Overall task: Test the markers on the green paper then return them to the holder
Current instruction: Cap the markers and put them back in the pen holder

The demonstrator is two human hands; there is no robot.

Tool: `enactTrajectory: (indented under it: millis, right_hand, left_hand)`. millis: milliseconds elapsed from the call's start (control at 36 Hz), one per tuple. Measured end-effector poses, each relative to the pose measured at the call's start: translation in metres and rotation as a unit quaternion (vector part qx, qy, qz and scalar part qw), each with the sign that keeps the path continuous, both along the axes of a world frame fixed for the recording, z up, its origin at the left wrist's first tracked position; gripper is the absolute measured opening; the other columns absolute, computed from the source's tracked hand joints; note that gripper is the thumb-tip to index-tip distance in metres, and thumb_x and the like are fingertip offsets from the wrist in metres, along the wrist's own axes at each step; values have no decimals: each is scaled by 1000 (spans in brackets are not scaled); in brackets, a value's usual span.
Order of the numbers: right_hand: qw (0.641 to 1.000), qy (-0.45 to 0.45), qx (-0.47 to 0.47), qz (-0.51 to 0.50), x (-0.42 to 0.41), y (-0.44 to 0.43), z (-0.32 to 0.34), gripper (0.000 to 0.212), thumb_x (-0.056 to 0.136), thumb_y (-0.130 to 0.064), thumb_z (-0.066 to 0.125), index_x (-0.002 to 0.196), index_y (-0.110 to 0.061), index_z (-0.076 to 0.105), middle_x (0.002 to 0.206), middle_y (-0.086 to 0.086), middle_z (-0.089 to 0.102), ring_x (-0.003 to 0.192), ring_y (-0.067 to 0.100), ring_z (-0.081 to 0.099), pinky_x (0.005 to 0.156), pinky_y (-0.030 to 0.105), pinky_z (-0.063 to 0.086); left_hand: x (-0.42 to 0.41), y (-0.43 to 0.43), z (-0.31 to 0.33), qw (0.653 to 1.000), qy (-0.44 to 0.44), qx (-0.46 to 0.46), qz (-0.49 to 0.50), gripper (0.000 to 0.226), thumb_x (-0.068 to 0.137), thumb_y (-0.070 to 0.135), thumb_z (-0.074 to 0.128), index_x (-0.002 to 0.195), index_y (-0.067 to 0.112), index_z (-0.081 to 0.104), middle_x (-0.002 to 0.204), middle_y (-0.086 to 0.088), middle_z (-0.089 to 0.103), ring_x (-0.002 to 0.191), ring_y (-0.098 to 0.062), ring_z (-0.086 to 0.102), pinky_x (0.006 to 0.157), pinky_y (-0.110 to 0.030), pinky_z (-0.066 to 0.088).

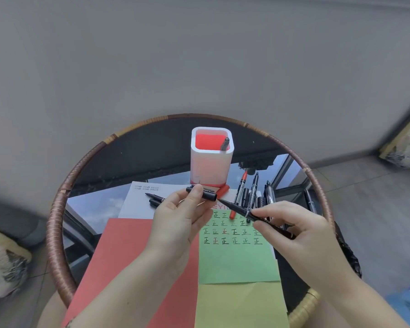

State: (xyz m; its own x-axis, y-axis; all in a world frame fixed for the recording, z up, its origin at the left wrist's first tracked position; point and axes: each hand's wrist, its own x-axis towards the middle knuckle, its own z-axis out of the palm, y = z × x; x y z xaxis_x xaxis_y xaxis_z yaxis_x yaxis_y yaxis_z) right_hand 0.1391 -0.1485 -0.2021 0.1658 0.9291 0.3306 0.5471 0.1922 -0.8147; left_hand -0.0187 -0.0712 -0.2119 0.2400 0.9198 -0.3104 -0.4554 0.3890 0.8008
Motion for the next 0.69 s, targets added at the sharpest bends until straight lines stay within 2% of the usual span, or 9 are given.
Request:
enactTrajectory:
  millis: [222, 278, 333, 361, 417, 500, 611, 694]
  right_hand:
    - [999, -26, 25, -1, 4, -1, -2, 32, 72, -5, 74, 83, -35, 69, 93, -22, 66, 84, -3, 62, 68, 5, 43]
    - [998, -52, 45, -4, 4, 0, -1, 23, 73, -12, 74, 84, -31, 70, 88, -18, 68, 82, -2, 63, 68, 7, 46]
    - [987, -132, 87, -10, 5, 0, -3, 9, 76, -26, 68, 84, -24, 72, 78, -16, 67, 69, 5, 64, 62, 15, 50]
    - [977, -178, 113, -20, 6, -1, -5, 13, 78, -29, 64, 83, -20, 73, 77, -14, 66, 59, 8, 62, 56, 20, 50]
    - [962, -222, 157, -37, 8, -1, -9, 18, 80, -29, 63, 79, -13, 73, 72, -7, 64, 46, 15, 53, 48, 21, 45]
    - [953, -221, 197, -57, 9, -2, -9, 18, 80, -25, 65, 78, -9, 74, 67, -2, 61, 43, 16, 46, 45, 17, 39]
    - [960, -171, 211, -61, 6, -1, -6, 14, 78, -22, 67, 78, -10, 74, 65, 3, 62, 44, 22, 52, 42, 27, 40]
    - [976, -106, 186, -47, 3, 0, 4, 8, 74, -23, 69, 80, -19, 71, 65, -1, 61, 56, 9, 55, 49, 18, 42]
  left_hand:
    - [8, -9, 7, 998, 38, 47, -22, 7, 83, 17, 60, 85, 10, 59, 76, 4, 74, 69, -7, 69, 60, -15, 54]
    - [11, -14, 7, 997, 52, 59, -23, 3, 83, 11, 61, 83, 10, 59, 75, 4, 73, 66, -9, 70, 60, -16, 55]
    - [14, -19, 6, 994, 71, 74, -25, 5, 82, 9, 63, 84, 9, 58, 72, 0, 73, 66, -13, 70, 58, -17, 54]
    - [15, -21, 5, 993, 77, 83, -27, 6, 82, 9, 64, 83, 9, 58, 72, -3, 73, 66, -14, 70, 57, -17, 53]
    - [16, -24, 5, 992, 77, 94, -31, 7, 81, 9, 65, 80, 10, 58, 73, -7, 73, 68, -17, 71, 58, -18, 53]
    - [16, -23, 9, 991, 58, 106, -51, 8, 78, 10, 66, 78, 10, 58, 76, -9, 73, 71, -20, 71, 61, -20, 54]
    - [17, -21, 18, 986, 28, 140, -80, 13, 69, 13, 67, 76, 8, 58, 74, -13, 71, 67, -21, 70, 61, -22, 54]
    - [17, -17, 24, 978, 24, 186, -95, 19, 63, 15, 67, 76, 5, 57, 70, -11, 71, 64, -22, 70, 61, -25, 55]
